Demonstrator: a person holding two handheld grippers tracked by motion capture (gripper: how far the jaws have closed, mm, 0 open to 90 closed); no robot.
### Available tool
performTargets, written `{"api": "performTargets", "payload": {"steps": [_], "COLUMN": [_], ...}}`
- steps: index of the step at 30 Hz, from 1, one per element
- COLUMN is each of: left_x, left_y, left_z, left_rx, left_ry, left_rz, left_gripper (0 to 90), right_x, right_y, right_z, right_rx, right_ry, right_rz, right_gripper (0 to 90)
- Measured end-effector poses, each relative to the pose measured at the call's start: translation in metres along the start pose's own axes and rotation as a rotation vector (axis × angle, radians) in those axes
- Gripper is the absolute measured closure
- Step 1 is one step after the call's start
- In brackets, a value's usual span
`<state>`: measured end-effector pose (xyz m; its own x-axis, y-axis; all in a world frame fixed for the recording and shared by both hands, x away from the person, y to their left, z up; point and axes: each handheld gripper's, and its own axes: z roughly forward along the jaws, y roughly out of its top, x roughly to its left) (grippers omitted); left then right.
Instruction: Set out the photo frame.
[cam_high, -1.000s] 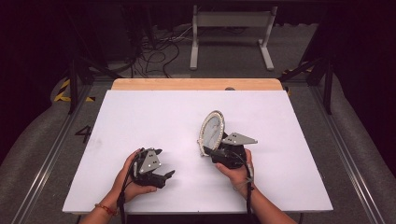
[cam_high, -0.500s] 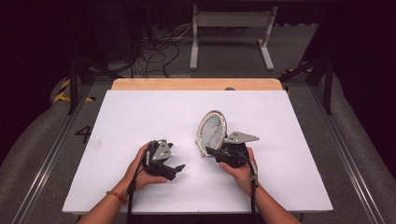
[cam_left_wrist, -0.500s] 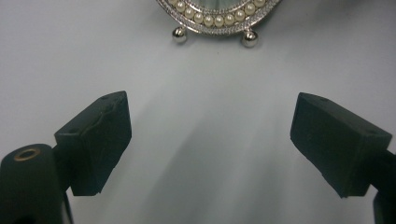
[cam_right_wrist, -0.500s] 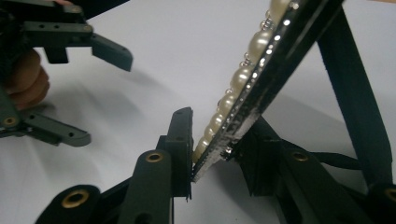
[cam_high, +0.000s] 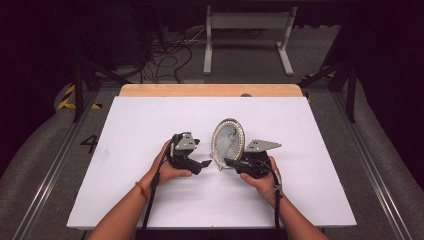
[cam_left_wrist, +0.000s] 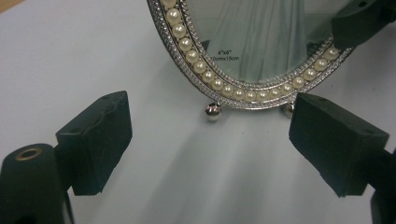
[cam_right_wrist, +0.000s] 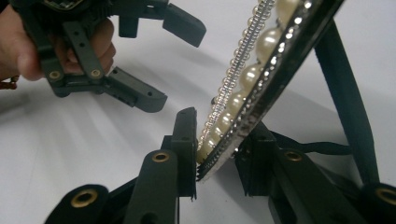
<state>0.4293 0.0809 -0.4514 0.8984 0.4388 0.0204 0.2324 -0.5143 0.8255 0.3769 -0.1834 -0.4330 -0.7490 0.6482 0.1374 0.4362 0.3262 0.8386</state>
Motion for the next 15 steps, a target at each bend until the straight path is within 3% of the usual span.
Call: {"api": "performTargets", "payload": {"steps": [3, 5, 6, 8, 13, 15], "left_x": [0.001, 0.002, 0.003, 0.004, 0.01, 0.011], "left_y": [0.0, -0.001, -0.001, -0.002, 0.004, 0.007], "left_z": [0.007, 0.011, 0.012, 0.014, 0.017, 0.018], "left_rx": [0.004, 0.002, -0.004, -0.007, -0.023, -0.037], "left_ry": [0.002, 0.004, 0.001, 0.004, -0.031, -0.033], "left_rz": [0.008, -0.004, -0.008, -0.008, -0.062, -0.055], "left_gripper": [15.9, 17.5, 18.8, 21.2, 20.6, 20.7], "right_x": [0.0, 0.001, 0.002, 0.004, 0.01, 0.008], "right_y": [0.0, 0.001, 0.001, 0.001, 0.001, 0.001], "right_z": [-0.002, -0.005, -0.007, -0.011, -0.02, -0.02], "right_rx": [-0.009, -0.029, -0.034, -0.04, -0.076, -0.084], "right_ry": [-0.003, -0.03, -0.041, -0.043, -0.079, -0.074], "right_rz": [0.001, 0.012, 0.017, 0.009, -0.016, -0.01], "right_gripper": [71.2, 62.4, 62.6, 64.5, 73.0, 73.7]}}
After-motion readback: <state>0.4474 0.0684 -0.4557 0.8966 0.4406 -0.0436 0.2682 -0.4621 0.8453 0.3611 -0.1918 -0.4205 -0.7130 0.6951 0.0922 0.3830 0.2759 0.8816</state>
